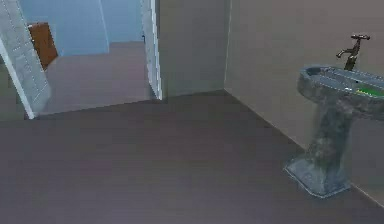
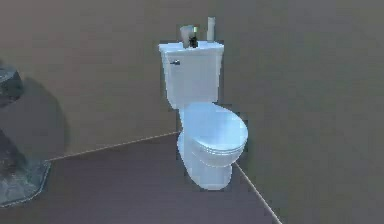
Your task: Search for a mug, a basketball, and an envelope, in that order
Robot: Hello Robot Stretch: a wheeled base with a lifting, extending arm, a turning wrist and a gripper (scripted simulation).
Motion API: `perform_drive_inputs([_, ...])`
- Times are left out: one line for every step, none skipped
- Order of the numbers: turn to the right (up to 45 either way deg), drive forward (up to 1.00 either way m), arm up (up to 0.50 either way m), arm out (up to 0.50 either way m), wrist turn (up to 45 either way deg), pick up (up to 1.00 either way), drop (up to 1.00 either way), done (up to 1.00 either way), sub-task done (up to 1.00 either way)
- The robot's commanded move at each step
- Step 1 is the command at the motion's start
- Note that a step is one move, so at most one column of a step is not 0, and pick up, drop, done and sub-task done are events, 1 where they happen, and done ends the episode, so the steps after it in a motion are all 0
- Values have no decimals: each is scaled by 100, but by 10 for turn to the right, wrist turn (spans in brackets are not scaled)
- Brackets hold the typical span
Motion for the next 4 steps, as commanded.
perform_drive_inputs([-450,0,0,0,0,0,0,0,0])
perform_drive_inputs([-270,0,0,0,0,0,0,0,0])
perform_drive_inputs([0,100,0,0,0,0,0,0,0])
perform_drive_inputs([0,100,0,0,0,0,0,0,0])
